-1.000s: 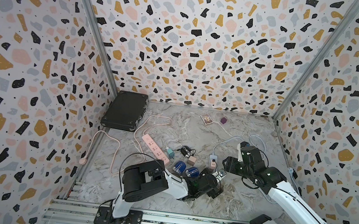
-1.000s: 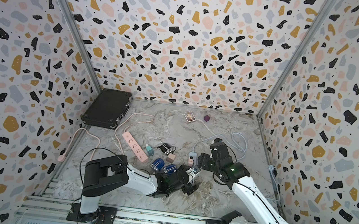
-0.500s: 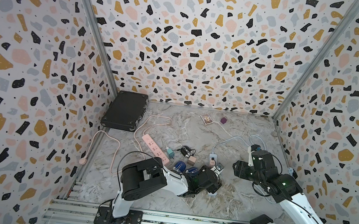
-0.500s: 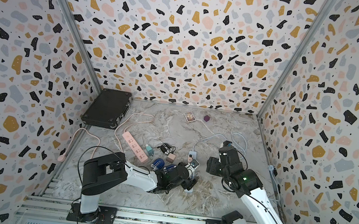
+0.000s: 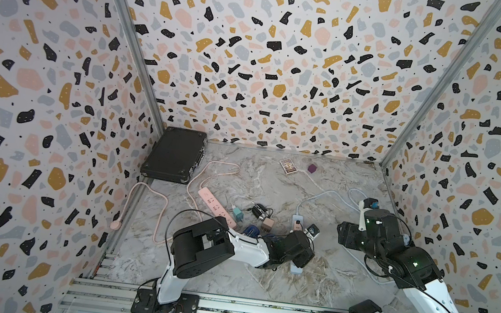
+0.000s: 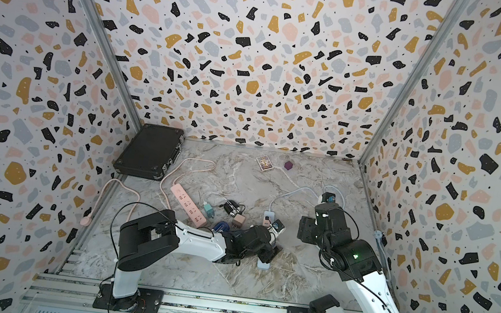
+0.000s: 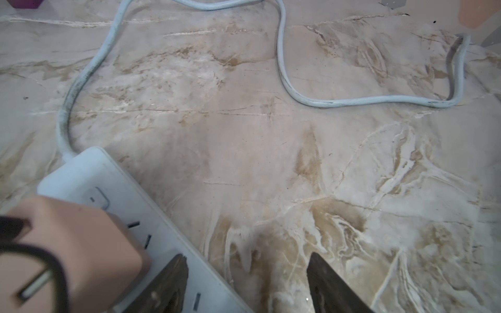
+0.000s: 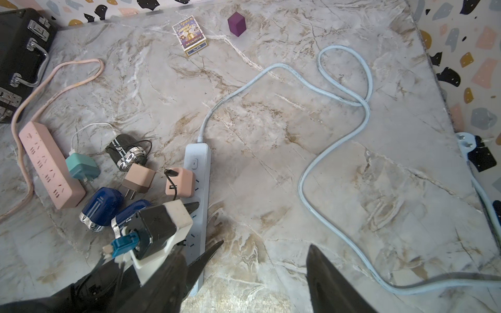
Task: Unplug the electric shaver
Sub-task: Move the socket to the center of the board.
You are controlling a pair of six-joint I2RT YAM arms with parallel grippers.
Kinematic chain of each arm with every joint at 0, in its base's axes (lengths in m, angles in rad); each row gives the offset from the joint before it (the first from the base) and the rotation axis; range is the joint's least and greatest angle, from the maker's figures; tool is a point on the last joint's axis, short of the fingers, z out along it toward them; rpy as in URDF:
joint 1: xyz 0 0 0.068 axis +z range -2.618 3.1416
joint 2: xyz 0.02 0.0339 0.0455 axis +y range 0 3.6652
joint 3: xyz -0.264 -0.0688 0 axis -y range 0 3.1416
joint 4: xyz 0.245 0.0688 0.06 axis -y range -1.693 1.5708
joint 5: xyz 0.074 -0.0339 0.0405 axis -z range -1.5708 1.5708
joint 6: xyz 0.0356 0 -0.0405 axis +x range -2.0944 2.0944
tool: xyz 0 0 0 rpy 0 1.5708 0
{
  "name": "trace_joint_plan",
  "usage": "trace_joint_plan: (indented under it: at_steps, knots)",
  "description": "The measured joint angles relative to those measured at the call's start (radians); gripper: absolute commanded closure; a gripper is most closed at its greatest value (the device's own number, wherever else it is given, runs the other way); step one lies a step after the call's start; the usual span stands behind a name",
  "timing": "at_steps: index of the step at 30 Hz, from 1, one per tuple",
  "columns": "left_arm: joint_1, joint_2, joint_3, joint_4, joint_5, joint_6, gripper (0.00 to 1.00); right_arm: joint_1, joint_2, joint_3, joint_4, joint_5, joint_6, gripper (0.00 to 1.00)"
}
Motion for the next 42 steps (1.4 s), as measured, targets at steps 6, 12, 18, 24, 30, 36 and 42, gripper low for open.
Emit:
trace_joint_plan:
  at_steps: [6, 12, 18, 24, 30, 36, 42]
  knots:
    - [0.063, -0.064, -0.005, -0.119, 0.079, -0.093, 0.21, -0.002, -0.012, 0.014, -0.039, 0.019, -0.015, 0.28]
    - [0.084, -0.109, 0.062, -0.448, 0.053, -0.153, 0.13, -0.003, -0.018, 0.026, -0.046, 0.025, -0.022, 0.28]
    - [0.083, -0.097, 0.189, -0.591, 0.082, -0.189, 0.08, -0.003, -0.013, 0.026, -0.053, 0.022, -0.023, 0.28]
    - [0.083, -0.087, 0.212, -0.625, 0.127, -0.225, 0.06, -0.004, -0.037, 0.026, -0.056, 0.022, -0.024, 0.28]
    - [0.083, -0.040, 0.219, -0.644, 0.136, -0.249, 0.04, -0.004, -0.040, 0.026, -0.060, 0.021, -0.026, 0.28]
    - [0.083, 0.011, 0.241, -0.638, 0.161, -0.262, 0.09, -0.004, -0.045, 0.026, -0.060, 0.014, -0.026, 0.28]
    - [0.082, 0.028, 0.256, -0.634, 0.177, -0.248, 0.27, -0.004, -0.045, 0.026, -0.060, 0.014, -0.026, 0.28]
